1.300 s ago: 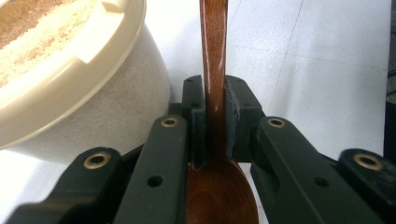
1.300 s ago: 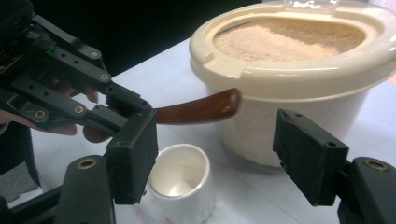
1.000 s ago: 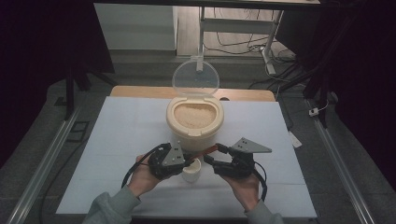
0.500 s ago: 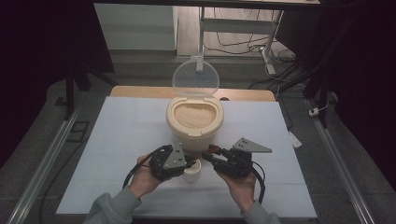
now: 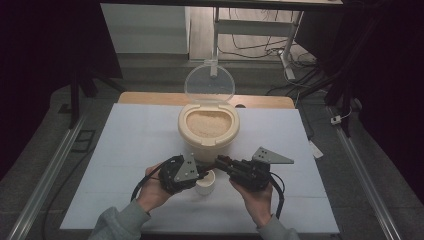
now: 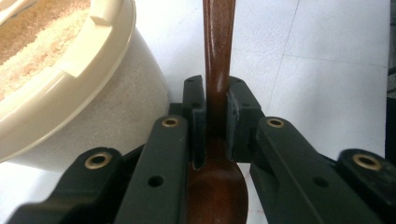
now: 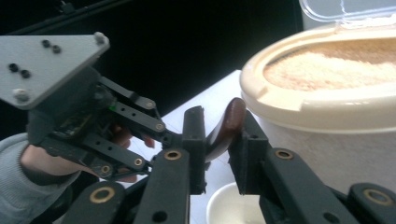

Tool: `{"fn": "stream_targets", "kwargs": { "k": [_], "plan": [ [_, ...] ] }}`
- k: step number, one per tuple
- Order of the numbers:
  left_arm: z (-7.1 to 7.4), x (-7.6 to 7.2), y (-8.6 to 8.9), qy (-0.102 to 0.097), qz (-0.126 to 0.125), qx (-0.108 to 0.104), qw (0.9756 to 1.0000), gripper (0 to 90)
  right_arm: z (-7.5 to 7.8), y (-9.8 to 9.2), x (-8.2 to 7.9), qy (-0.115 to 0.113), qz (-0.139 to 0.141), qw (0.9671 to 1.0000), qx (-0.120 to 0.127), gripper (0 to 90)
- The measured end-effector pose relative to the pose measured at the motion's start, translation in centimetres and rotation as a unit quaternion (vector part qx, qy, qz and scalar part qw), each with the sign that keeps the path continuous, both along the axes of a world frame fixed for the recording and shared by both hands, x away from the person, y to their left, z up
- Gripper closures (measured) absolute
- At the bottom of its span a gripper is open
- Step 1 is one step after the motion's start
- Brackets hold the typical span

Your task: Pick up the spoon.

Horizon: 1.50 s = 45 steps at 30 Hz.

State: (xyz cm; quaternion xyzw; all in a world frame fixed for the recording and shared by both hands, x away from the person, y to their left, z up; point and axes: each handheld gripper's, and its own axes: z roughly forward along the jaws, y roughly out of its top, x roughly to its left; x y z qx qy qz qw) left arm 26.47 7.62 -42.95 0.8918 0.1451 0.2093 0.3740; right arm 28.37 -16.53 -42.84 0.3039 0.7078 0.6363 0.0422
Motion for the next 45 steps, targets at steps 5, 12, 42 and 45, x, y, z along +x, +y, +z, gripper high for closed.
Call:
{"fn": "stream_targets", "kwargs": {
  "k": [5, 12, 42, 45],
  "plan": [
    [0.0, 0.0, 0.0, -0.003, -0.002, 0.002, 1.0000, 79.3, 0.0, 0.0, 0.0, -0.003, 0.014, 0.9998, 0.011, 81.4],
    [0.0, -0.1, 0.0, -0.007, 0.000, 0.000, 1.0000, 79.1, -0.1, 0.0, 0.0, -0.009, 0.020, 0.9996, 0.020, 82.3],
    [-3.1, -1.5, 10.6, 0.071, 0.145, -0.124, 0.9791, 28.8, 1.5, -3.4, 1.3, -0.040, -0.005, 0.9961, 0.078, 82.7],
    [-3.8, -1.7, 12.1, 0.080, 0.163, -0.132, 0.9746, 27.6, 1.8, -3.8, 1.4, -0.044, -0.011, 0.9957, 0.081, 82.7]
  ]
}}
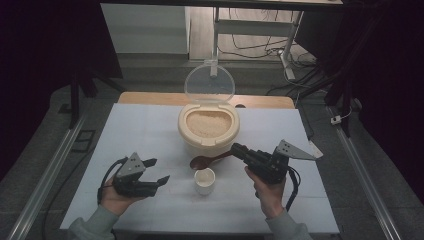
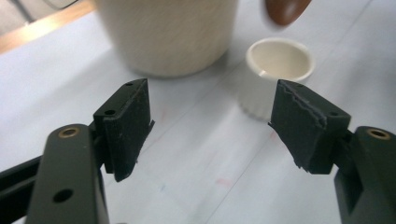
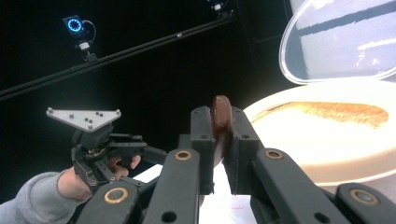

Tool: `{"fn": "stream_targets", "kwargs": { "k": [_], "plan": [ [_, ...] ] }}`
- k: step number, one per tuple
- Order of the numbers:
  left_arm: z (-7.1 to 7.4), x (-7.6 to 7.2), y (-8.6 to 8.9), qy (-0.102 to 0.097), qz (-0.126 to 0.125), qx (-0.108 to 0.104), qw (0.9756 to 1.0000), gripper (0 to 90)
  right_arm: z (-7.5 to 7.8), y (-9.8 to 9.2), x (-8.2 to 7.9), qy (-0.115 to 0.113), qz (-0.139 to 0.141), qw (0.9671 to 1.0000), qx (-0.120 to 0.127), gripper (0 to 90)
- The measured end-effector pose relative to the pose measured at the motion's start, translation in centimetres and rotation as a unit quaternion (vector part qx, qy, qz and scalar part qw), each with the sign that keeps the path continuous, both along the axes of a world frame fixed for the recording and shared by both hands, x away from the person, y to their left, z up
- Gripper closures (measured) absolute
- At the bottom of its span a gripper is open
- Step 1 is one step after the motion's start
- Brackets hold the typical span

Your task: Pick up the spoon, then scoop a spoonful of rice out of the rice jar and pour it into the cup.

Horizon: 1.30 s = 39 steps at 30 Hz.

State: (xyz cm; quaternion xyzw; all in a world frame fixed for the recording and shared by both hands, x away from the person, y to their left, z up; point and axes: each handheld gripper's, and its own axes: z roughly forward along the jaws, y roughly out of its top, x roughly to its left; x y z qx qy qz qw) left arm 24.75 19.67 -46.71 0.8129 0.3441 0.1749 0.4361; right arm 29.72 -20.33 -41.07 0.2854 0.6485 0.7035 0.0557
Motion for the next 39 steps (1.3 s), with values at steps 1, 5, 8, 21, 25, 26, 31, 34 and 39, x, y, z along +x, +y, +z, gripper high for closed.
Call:
{"fn": "stream_targets", "kwargs": {
  "k": [1, 5, 8, 21, 25, 26, 31, 34, 39],
  "plan": [
    [0.0, 0.0, 0.0, 0.000, 0.000, 0.000, 1.0000, 27.1, 0.1, -0.1, 0.0, -0.002, -0.002, 1.0000, 0.000, 82.7],
    [-0.9, -0.2, 1.8, 0.017, 0.019, -0.009, 0.9996, 25.4, 0.2, -0.8, 0.1, -0.006, -0.010, 0.9999, 0.001, 82.7],
    [-1.4, -0.3, 2.4, 0.022, 0.026, -0.004, 0.9994, 24.4, 0.4, -1.3, 0.1, -0.006, -0.020, 0.9998, 0.004, 82.7],
    [-2.7, -0.9, 4.3, 0.040, 0.048, -0.003, 0.9980, 21.3, 1.3, -3.1, 0.2, -0.022, -0.049, 0.9984, 0.020, 82.7],
    [-2.9, -1.0, 4.3, 0.044, 0.050, -0.002, 0.9978, 20.7, 1.6, -3.5, 0.1, -0.028, -0.055, 0.9978, 0.024, 82.7],
    [-3.0, -0.9, 4.3, 0.047, 0.050, -0.001, 0.9976, 20.5, 1.7, -3.5, 0.1, -0.028, -0.056, 0.9977, 0.025, 82.7],
    [-3.0, -0.8, 4.0, 0.047, 0.046, 0.003, 0.9978, 19.5, 2.0, -3.6, 0.2, -0.032, -0.060, 0.9973, 0.028, 82.7],
    [-3.0, -0.7, 4.0, 0.049, 0.046, 0.003, 0.9977, 19.2, 2.3, -3.7, 0.4, -0.037, -0.063, 0.9968, 0.031, 82.7],
    [-3.2, -0.4, 4.0, 0.054, 0.043, 0.003, 0.9976, 19.2, 3.5, -3.7, 1.3, -0.050, -0.080, 0.9951, 0.033, 82.7]
  ]
}}
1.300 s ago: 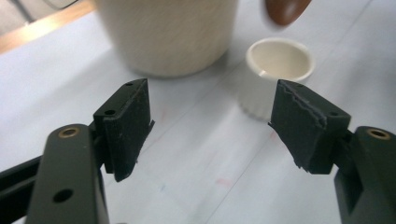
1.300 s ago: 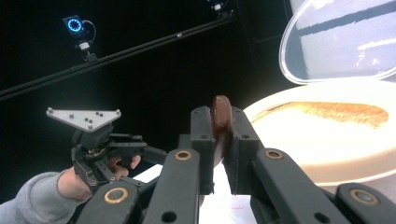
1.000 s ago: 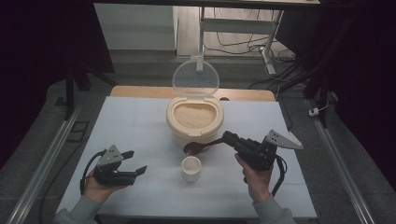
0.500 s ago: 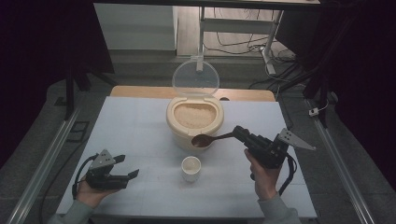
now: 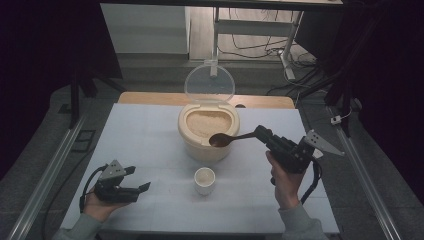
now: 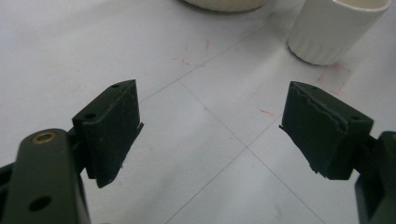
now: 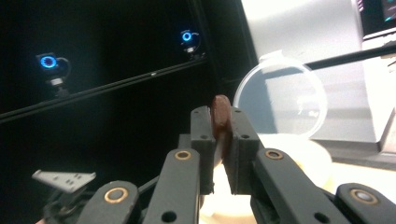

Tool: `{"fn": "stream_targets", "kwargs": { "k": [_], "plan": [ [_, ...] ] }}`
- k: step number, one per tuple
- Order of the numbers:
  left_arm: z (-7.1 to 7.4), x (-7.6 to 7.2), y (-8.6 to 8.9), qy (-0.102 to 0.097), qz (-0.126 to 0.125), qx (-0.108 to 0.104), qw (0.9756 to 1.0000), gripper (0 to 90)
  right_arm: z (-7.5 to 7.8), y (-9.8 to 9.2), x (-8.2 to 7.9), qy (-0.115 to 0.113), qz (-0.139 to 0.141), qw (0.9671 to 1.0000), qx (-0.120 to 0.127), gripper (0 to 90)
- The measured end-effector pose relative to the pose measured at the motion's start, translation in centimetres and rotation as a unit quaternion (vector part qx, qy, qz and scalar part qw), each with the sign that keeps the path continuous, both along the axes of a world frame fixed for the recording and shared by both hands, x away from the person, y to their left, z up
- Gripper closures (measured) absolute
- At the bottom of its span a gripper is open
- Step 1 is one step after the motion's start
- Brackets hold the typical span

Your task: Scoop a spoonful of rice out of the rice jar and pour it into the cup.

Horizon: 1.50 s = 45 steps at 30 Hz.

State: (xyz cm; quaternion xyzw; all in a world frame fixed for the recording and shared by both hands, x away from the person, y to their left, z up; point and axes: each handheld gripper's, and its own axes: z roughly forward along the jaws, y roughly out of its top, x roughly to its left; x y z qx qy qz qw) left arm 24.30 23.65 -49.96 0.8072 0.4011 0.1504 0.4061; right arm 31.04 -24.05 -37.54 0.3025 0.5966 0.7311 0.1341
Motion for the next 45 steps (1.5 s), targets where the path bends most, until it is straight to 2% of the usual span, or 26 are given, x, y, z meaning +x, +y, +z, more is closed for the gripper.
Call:
{"fn": "stream_targets", "kwargs": {
  "k": [6, 10, 15, 18, 19, 21, 22, 23, 25, 26, 27, 28, 33, 34, 37, 38, 39, 40, 41, 42, 43, 44, 45],
  "plan": [
    [-0.1, 0.1, -0.2, 0.004, -0.003, 0.001, 1.0000, 18.6, 1.1, 0.5, 2.2, -0.002, -0.032, 0.9994, -0.010, 82.7],
    [-0.2, 0.2, -0.2, 0.006, -0.004, 0.001, 1.0000, 18.6, 0.9, 1.0, 3.9, 0.018, -0.048, 0.9986, -0.012, 82.7],
    [-0.2, 0.2, -0.3, 0.007, -0.007, 0.003, 0.9999, 18.6, 0.8, 2.0, 5.4, 0.024, -0.076, 0.9960, -0.042, 82.7],
    [-0.3, 0.3, -0.3, 0.009, -0.008, 0.003, 0.9999, 18.6, 0.9, 2.4, 5.8, 0.023, -0.086, 0.9945, -0.054, 82.7],
    [-0.3, 0.3, -0.3, 0.009, -0.009, 0.003, 0.9999, 18.6, 1.1, 2.9, 6.0, 0.014, -0.100, 0.9920, -0.077, 82.7],
    [-0.4, 0.3, -0.3, 0.011, -0.008, 0.003, 0.9999, 18.6, 1.3, 3.5, 6.2, 0.004, -0.112, 0.9884, -0.103, 82.7],
    [-0.4, 0.3, -0.3, 0.011, -0.008, 0.003, 0.9999, 18.6, 1.3, 3.5, 6.2, 0.004, -0.112, 0.9884, -0.103, 82.7],
    [-0.4, 0.3, -0.3, 0.011, -0.008, 0.003, 0.9999, 18.7, 1.3, 3.9, 6.4, 0.001, -0.119, 0.9861, -0.116, 82.7],
    [-0.4, 0.3, -0.3, 0.011, -0.008, 0.003, 0.9999, 18.6, 1.3, 4.0, 6.5, 0.003, -0.122, 0.9855, -0.118, 82.7],
    [-0.4, 0.3, -0.3, 0.011, -0.008, 0.003, 0.9999, 18.7, 1.2, 4.1, 6.6, 0.003, -0.125, 0.9846, -0.122, 82.7],
    [-0.4, 0.3, -0.3, 0.012, -0.008, 0.003, 0.9999, 18.7, 1.2, 4.5, 6.8, -0.001, -0.131, 0.9820, -0.137, 82.7],
    [-0.4, 0.3, -0.3, 0.012, -0.009, 0.003, 0.9999, 18.7, 1.2, 4.5, 6.8, -0.001, -0.131, 0.9820, -0.137, 82.7],
    [-0.5, 0.4, -0.3, 0.016, -0.011, 0.004, 0.9998, 18.7, 0.8, 5.8, 7.0, -0.013, -0.148, 0.9706, -0.190, 82.7],
    [-0.5, 0.4, -0.3, 0.017, -0.011, 0.004, 0.9998, 18.6, 0.6, 6.0, 7.1, -0.012, -0.148, 0.9694, -0.195, 82.7],
    [-0.5, 0.4, -0.3, 0.018, -0.011, 0.004, 0.9998, 18.6, 0.1, 6.5, 7.3, 0.005, -0.143, 0.9703, -0.195, 82.7],
    [-0.5, 0.4, -0.4, 0.017, -0.011, 0.004, 0.9998, 18.6, -0.3, 6.5, 7.5, 0.023, -0.138, 0.9730, -0.184, 82.7],
    [-0.5, 0.4, -0.4, 0.017, -0.011, 0.004, 0.9998, 18.6, -0.3, 6.5, 7.5, 0.023, -0.138, 0.9730, -0.184, 82.7],
    [-0.5, 0.4, -0.4, 0.017, -0.012, 0.004, 0.9998, 18.6, -0.6, 6.5, 7.7, 0.033, -0.136, 0.9747, -0.175, 82.7],
    [-0.5, 0.4, -0.4, 0.017, -0.012, 0.004, 0.9998, 18.6, -1.1, 6.2, 8.0, 0.057, -0.132, 0.9778, -0.153, 82.7],
    [-0.5, 0.4, -0.4, 0.017, -0.012, 0.004, 0.9998, 18.6, -1.1, 6.2, 8.0, 0.057, -0.132, 0.9778, -0.153, 82.7],
    [-0.5, 0.4, -0.4, 0.017, -0.011, 0.004, 0.9998, 18.7, -1.7, 5.8, 8.4, 0.078, -0.127, 0.9801, -0.131, 82.7],
    [-0.5, 0.4, -0.4, 0.018, -0.012, 0.004, 0.9998, 18.7, -1.7, 5.8, 8.4, 0.078, -0.127, 0.9801, -0.131, 82.7],
    [-0.5, 0.4, -0.4, 0.017, -0.012, 0.004, 0.9998, 18.7, -1.9, 5.6, 8.6, 0.090, -0.124, 0.9808, -0.120, 82.7]
  ]
}}
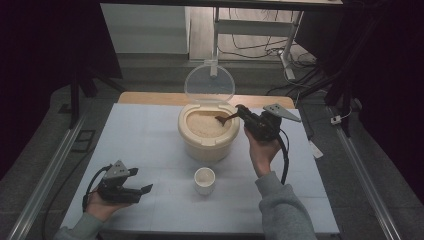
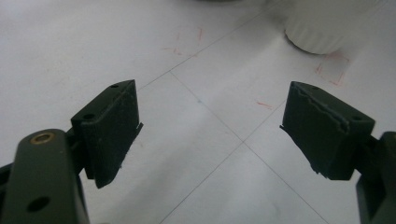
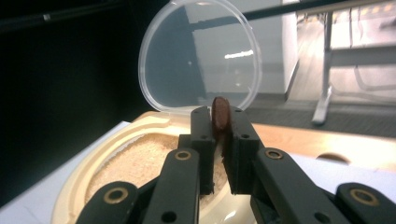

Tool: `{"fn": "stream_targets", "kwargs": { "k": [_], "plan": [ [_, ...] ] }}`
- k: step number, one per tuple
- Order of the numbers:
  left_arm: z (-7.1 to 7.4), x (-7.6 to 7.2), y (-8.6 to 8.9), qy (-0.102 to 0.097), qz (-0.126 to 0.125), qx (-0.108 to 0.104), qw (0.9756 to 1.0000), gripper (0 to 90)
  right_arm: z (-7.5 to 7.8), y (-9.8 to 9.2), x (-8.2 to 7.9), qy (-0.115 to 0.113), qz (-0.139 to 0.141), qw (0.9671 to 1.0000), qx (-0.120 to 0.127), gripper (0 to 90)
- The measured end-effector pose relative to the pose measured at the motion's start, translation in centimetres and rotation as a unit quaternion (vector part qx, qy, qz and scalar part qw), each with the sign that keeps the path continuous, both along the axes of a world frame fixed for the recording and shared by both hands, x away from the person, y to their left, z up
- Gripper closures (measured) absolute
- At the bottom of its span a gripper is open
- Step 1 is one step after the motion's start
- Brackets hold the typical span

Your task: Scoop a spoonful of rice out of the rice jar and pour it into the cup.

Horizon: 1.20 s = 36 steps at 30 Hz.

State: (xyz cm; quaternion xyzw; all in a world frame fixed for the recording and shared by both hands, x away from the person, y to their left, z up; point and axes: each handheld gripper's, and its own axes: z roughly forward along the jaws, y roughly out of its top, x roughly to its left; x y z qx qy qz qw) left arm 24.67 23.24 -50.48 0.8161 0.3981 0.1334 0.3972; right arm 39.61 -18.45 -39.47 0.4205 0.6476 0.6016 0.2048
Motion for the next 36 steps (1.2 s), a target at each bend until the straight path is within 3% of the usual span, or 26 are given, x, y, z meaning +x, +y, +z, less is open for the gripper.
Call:
{"fn": "stream_targets", "kwargs": {
  "k": [1, 2, 9, 12, 14, 17, 18, 19, 21, 24, 25, 32, 36],
  "plan": [
    [0.0, 0.0, 0.0, 0.000, 0.000, 0.000, 1.0000, 18.6, -0.4, -0.4, 0.3, 0.018, -0.002, 0.9995, 0.027, 82.7],
    [0.0, 0.0, 0.0, 0.000, -0.001, 0.001, 1.0000, 18.7, -0.6, -0.6, 0.4, 0.027, -0.003, 0.9990, 0.037, 82.7],
    [-0.1, 0.1, -0.1, 0.002, -0.004, 0.003, 1.0000, 18.6, -1.0, -1.1, 0.9, 0.067, -0.002, 0.9946, 0.080, 82.3],
    [-0.1, 0.1, -0.1, 0.002, -0.004, 0.003, 1.0000, 18.6, -1.4, -1.0, 1.1, 0.095, 0.008, 0.9895, 0.109, 82.3],
    [-0.1, 0.1, -0.1, 0.002, -0.004, 0.002, 1.0000, 18.6, -1.4, -0.9, 1.2, 0.100, 0.006, 0.9881, 0.117, 82.1],
    [-0.1, 0.1, -0.1, 0.001, -0.004, 0.003, 1.0000, 18.7, -1.7, -1.2, 1.4, 0.126, -0.002, 0.9814, 0.145, 81.9],
    [-0.1, 0.1, -0.1, 0.001, -0.005, 0.003, 1.0000, 18.7, -1.7, -1.2, 1.4, 0.126, -0.002, 0.9814, 0.145, 81.9],
    [-0.1, 0.1, -0.1, 0.001, -0.005, 0.003, 1.0000, 18.7, -1.8, -1.5, 1.5, 0.135, -0.007, 0.9780, 0.159, 82.2],
    [-0.1, 0.1, -0.1, 0.001, -0.005, 0.004, 1.0000, 18.7, -1.8, -1.7, 1.5, 0.139, -0.008, 0.9764, 0.166, 82.4],
    [-0.1, 0.1, 0.0, 0.001, -0.005, 0.003, 1.0000, 18.7, -1.9, -2.2, 1.7, 0.164, -0.008, 0.9672, 0.194, 82.7],
    [-0.1, 0.1, 0.0, 0.001, -0.005, 0.004, 1.0000, 18.7, -1.9, -2.2, 1.7, 0.164, -0.008, 0.9672, 0.194, 82.7],
    [-0.1, 0.1, 0.0, 0.000, -0.005, 0.004, 1.0000, 18.7, -2.4, -2.9, 2.0, 0.197, -0.020, 0.9519, 0.234, 82.7],
    [-0.1, 0.1, 0.0, 0.000, -0.006, 0.005, 1.0000, 18.7, -2.4, -3.2, 2.0, 0.200, -0.021, 0.9491, 0.243, 82.7]
  ]
}}
